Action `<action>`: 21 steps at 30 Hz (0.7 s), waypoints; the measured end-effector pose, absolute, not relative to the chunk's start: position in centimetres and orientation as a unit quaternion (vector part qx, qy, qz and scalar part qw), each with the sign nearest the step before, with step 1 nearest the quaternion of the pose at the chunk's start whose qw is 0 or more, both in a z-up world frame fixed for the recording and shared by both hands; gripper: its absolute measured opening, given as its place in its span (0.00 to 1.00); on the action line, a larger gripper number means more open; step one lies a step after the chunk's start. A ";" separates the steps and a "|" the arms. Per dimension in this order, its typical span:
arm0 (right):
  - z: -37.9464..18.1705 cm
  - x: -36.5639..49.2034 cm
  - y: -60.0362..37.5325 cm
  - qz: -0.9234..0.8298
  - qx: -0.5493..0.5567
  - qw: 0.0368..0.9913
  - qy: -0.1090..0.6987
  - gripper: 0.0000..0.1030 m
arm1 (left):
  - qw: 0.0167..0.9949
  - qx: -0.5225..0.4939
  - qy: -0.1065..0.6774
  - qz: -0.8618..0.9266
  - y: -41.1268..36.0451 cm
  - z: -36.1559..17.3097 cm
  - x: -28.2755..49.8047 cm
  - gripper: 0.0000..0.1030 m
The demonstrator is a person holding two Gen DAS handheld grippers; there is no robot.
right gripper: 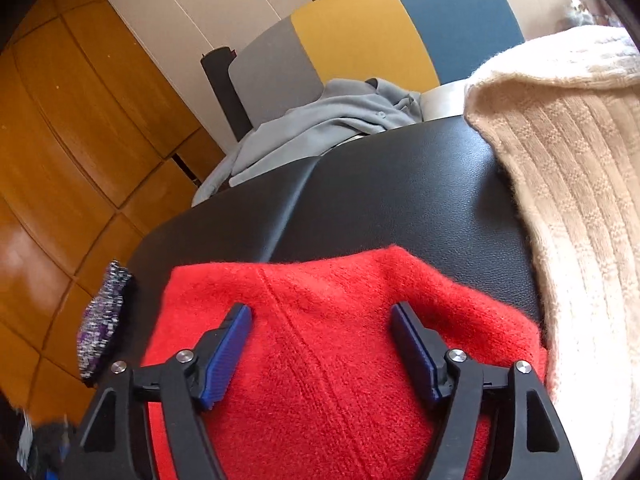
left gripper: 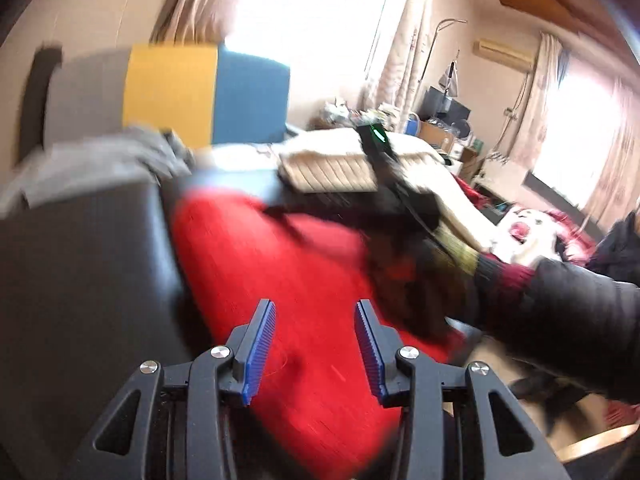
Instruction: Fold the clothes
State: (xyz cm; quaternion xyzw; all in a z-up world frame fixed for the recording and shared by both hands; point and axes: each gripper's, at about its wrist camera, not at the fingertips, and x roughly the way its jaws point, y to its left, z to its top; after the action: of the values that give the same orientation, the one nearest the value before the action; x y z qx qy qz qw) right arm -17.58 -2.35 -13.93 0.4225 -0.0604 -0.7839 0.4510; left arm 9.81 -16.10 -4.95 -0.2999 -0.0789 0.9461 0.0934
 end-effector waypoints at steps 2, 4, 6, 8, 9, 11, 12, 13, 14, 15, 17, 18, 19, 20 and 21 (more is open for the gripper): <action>-12.8 -17.1 -1.5 -0.780 0.421 0.458 -0.063 0.83 | 0.090 -0.304 -0.085 0.944 -17.5 -4.1 7.4 0.40; -10.8 -15.5 0.2 -0.781 0.399 0.477 -0.059 0.88 | 0.081 -0.312 -0.105 0.941 -18.8 -3.9 5.0 0.40; -9.9 -13.5 1.3 -0.775 0.387 0.499 -0.031 0.88 | 0.079 -0.323 -0.132 0.934 -19.8 -4.3 3.4 0.40; -9.6 -11.3 2.1 -0.764 0.381 0.521 0.009 0.89 | 0.078 -0.330 -0.139 0.930 -19.9 -4.8 2.8 0.40; -9.4 -10.2 2.5 -0.757 0.377 0.532 0.029 0.90 | 0.080 -0.337 -0.137 0.928 -19.7 -5.1 2.3 0.40; -9.6 -8.3 3.0 -0.746 0.376 0.545 0.070 0.94 | 0.078 -0.379 -0.137 0.912 -18.4 -7.1 1.4 0.40; -11.2 -7.9 2.8 -0.745 0.390 0.532 0.096 0.95 | 0.066 -0.400 -0.137 0.904 -18.0 -8.5 0.6 0.40; -12.8 -7.6 2.6 -0.743 0.404 0.520 0.121 0.95 | 0.060 -0.405 -0.136 0.902 -17.8 -8.9 0.5 0.40; -14.0 -7.1 2.6 -0.747 0.400 0.512 0.140 0.95 | 0.057 -0.401 -0.134 0.904 -17.6 -8.9 0.6 0.40; -14.3 -6.6 2.9 -0.758 0.376 0.512 0.148 0.95 | 0.053 -0.398 -0.132 0.906 -17.4 -8.9 0.8 0.41; -14.5 -6.3 2.9 -0.769 0.367 0.500 0.154 0.95 | 0.047 -0.391 -0.128 0.910 -17.0 -8.8 1.2 0.40; -14.4 -6.3 2.9 -0.772 0.366 0.497 0.152 0.96 | 0.044 -0.387 -0.125 0.912 -16.8 -8.7 1.3 0.40; -14.1 -6.5 3.1 -0.771 0.368 0.500 0.140 0.97 | 0.048 -0.377 -0.141 0.914 -17.3 -8.3 1.8 0.40; -13.6 -6.6 3.3 -0.770 0.373 0.502 0.126 0.98 | 0.055 -0.364 -0.165 0.915 -18.2 -7.7 2.4 0.40; -12.9 -6.9 3.5 -0.768 0.380 0.503 0.108 0.98 | 0.056 -0.348 -0.187 0.917 -19.2 -7.1 3.2 0.41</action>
State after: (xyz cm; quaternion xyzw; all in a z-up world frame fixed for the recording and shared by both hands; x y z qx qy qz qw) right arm -6.85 3.51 -12.90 0.3799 0.1085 -0.7685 0.5033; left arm 3.21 -19.22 -7.11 -0.3479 -0.1871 0.9170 0.0558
